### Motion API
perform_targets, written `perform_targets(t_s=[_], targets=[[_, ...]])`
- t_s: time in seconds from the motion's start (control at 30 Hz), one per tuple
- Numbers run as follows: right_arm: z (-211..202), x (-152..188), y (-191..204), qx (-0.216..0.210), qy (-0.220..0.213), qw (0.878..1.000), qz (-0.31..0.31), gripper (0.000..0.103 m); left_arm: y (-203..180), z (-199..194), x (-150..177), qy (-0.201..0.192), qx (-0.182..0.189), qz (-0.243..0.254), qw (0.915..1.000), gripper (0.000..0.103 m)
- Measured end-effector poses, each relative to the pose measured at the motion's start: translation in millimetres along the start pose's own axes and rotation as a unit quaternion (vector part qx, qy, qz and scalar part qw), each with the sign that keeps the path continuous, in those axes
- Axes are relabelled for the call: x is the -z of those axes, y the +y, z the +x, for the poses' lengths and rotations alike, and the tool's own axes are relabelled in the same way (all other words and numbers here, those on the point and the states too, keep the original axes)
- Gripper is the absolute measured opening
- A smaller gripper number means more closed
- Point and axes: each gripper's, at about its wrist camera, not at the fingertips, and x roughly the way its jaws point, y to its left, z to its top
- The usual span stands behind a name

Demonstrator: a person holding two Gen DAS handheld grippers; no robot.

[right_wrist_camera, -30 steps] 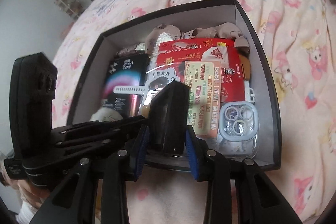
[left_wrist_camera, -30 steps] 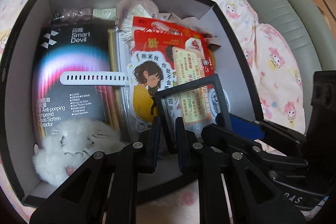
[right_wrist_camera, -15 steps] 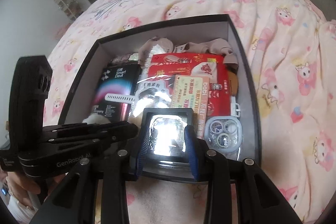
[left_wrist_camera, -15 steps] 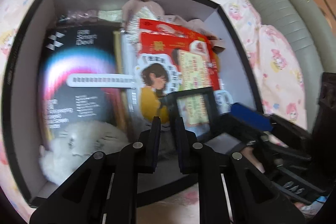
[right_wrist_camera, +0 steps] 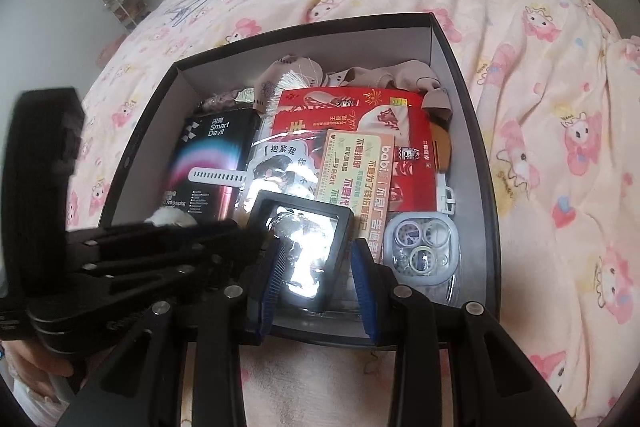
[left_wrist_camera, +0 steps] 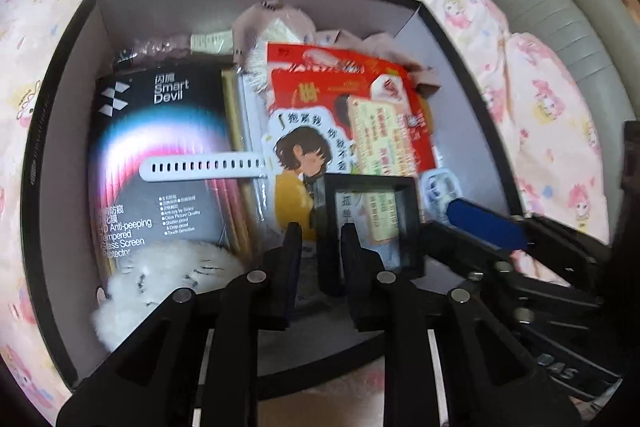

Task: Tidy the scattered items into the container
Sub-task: 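Carry the black frame with the left gripper and lower it into the box, then open the left gripper and lift both tools away from the box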

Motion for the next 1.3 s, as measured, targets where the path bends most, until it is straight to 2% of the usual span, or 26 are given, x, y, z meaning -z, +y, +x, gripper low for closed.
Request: perform_targets(t_s=[0.07,0.2,0.3,0.47,0.6,0.7,0.77,0.83,0.93,0.97,1.0,1.03,1.13,1.2,1.3], targets=[[2,-2,2,-0.003,0.001,1.000,-0.005,0.031,3,-4,0,-0.001,0.025,-0.010,0.9996,0.019],[10,-6,6,-0.013,0.011,1.000,-0.013,0.030,10,3,1,0.008,0.015,-0.016,0.9997,0.018],[18,-7,3,-0.022,0.025,0.999,-0.008,0.030,16,12,5,0.027,0.030,-0.032,0.9987,0.018],[22,-11,7,-0.046,0.030,0.998,-0.015,0.029,17,3,9,0.022,-0.008,-0.018,0.9996,0.018],[23,-12,11,-0.056,0.034,0.998,-0.016,0.029,28,-4,11,0.016,0.029,-0.037,0.9988,0.018],[20,-11,13,-0.046,0.034,0.998,-0.015,0.029,28,-10,11,-0.001,0.031,-0.029,0.9991,0.019],[15,-11,15,-0.024,0.025,0.999,-0.023,0.029,26,-18,11,-0.019,0.027,-0.020,0.9993,0.023],[7,-12,18,-0.001,0.011,0.999,-0.031,0.030,22,-25,10,-0.038,0.011,-0.015,0.9991,0.038],[-5,-17,19,0.033,-0.014,0.999,-0.032,0.038,22,-46,6,-0.088,-0.014,-0.012,0.9960,0.057],[-8,-18,19,0.042,-0.023,0.998,-0.033,0.045,21,-55,5,-0.106,-0.023,-0.011,0.9940,0.059],[-14,-20,21,0.055,-0.035,0.997,-0.034,0.051,21,-64,5,-0.125,-0.034,-0.008,0.9916,0.066],[-19,-20,23,0.066,-0.047,0.996,-0.036,0.053,20,-72,6,-0.145,-0.044,-0.004,0.9885,0.073],[-35,-20,30,0.089,-0.077,0.992,-0.041,0.059,12,-96,7,-0.204,-0.069,0.005,0.9766,0.085],[-43,-19,35,0.104,-0.091,0.989,-0.042,0.068,12,-108,3,-0.231,-0.081,0.004,0.9695,0.091],[-59,-16,42,0.117,-0.117,0.985,-0.044,0.074,12,-128,6,-0.260,-0.097,0.000,0.9607,0.097]])
